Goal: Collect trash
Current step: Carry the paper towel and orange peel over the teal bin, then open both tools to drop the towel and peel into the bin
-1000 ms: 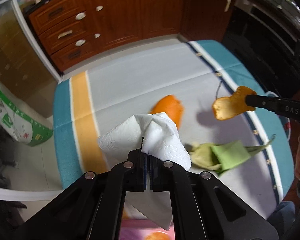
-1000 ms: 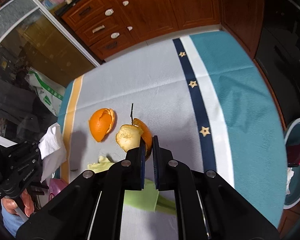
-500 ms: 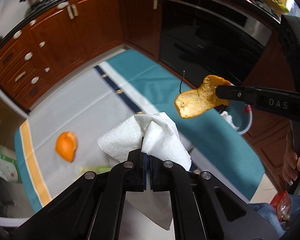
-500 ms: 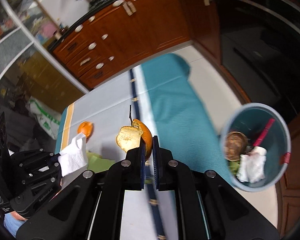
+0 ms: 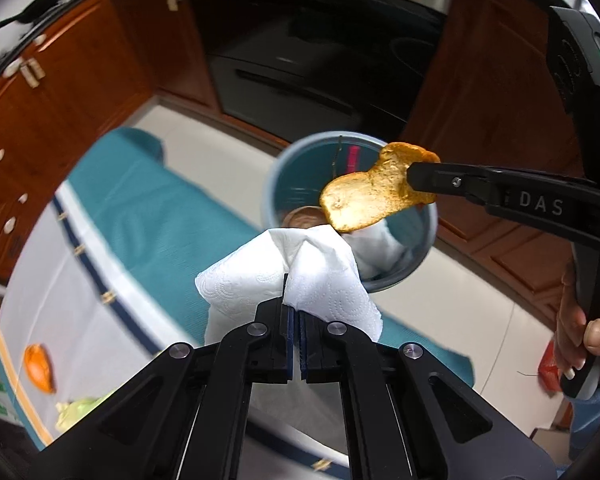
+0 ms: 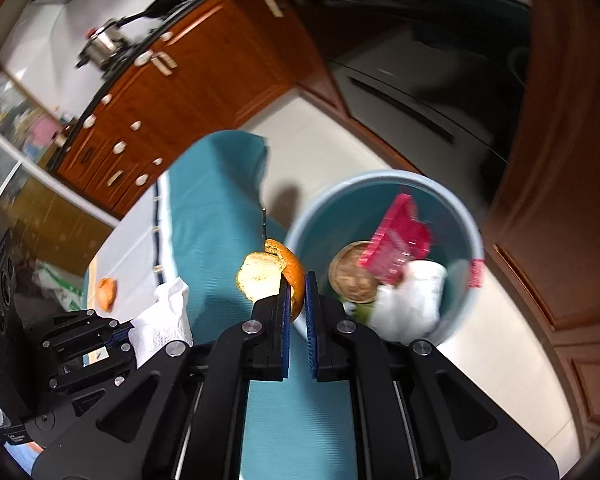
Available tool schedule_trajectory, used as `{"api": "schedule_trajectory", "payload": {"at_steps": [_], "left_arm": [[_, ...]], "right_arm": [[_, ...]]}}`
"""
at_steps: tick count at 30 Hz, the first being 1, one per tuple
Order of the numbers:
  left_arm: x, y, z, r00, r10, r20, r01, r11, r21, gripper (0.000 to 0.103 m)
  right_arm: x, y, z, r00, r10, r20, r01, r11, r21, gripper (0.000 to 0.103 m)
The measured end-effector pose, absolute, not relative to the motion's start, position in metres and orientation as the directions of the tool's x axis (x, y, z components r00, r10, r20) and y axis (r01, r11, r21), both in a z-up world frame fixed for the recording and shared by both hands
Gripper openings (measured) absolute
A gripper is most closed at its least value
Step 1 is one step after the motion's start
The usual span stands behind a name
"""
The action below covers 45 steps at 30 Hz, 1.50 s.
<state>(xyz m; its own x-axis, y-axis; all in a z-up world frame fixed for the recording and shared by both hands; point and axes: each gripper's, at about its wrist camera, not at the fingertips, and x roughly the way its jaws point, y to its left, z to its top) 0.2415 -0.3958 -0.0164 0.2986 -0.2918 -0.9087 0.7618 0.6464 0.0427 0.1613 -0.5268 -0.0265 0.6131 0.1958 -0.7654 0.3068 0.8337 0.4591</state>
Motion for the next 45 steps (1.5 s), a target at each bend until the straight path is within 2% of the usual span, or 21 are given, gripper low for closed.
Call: {"api": "schedule_trajectory", "payload": {"at_steps": [9,13,15,16,17,18,19,20,21,23,32,45], "left_arm": [[0.253,-0.458,-0.053,0.211,-0.3,-0.93,0.794,0.607,-0.016,0.002],[0.258,-0.471,-0.07,0.187,-0.29,-0.939,0.798,0.602,-0.027,0.004],[0.258,-0.475,-0.078,0.18,-0.279,-0.943,0.801,0.598,-0.024,0.005],[0.258,-0.477,-0.08,0.177,-0.273,-0.946,0.801,0.598,-0.023,0.006],[0.259,-0.478,-0.081,0.173,-0.265,-0.949,0.801,0.598,-0.021,0.016],[0.261,-0.475,-0.08,0.172,-0.262,-0.95,0.802,0.597,-0.019,0.026],[0.26,-0.475,-0.08,0.184,-0.257,-0.949,0.803,0.596,-0.006,0.052],[0.259,-0.474,-0.078,0.219,-0.253,-0.942,0.801,0.598,0.026,0.067],[0.257,-0.473,-0.076,0.249,-0.257,-0.934,0.8,0.598,0.048,0.069],[0.256,-0.472,-0.075,0.254,-0.258,-0.932,0.804,0.593,0.055,0.07],[0.257,-0.455,-0.067,0.241,-0.263,-0.934,0.786,0.617,0.029,0.071],[0.256,-0.391,-0.036,0.302,-0.271,-0.914,0.749,0.661,0.052,0.071]], "right_arm": [[0.158,-0.58,-0.072,0.552,0.154,-0.82,0.425,0.794,0.435,0.007],[0.164,-0.584,-0.089,0.524,0.163,-0.836,0.443,0.786,0.431,0.011],[0.166,-0.585,-0.095,0.514,0.169,-0.841,0.447,0.784,0.43,0.017],[0.167,-0.585,-0.097,0.515,0.181,-0.838,0.446,0.778,0.443,0.032],[0.168,-0.586,-0.099,0.515,0.181,-0.838,0.452,0.773,0.445,0.06],[0.169,-0.586,-0.097,0.519,0.175,-0.837,0.457,0.771,0.444,0.072],[0.169,-0.587,-0.096,0.527,0.172,-0.832,0.457,0.768,0.448,0.081],[0.17,-0.587,-0.095,0.532,0.17,-0.83,0.457,0.767,0.45,0.082],[0.171,-0.588,-0.094,0.528,0.17,-0.832,0.461,0.766,0.449,0.082],[0.173,-0.59,-0.094,0.526,0.174,-0.833,0.471,0.756,0.455,0.085],[0.171,-0.58,-0.087,0.516,0.174,-0.839,0.475,0.756,0.449,0.085],[0.176,-0.536,-0.054,0.536,0.183,-0.824,0.411,0.796,0.444,0.085]]}}
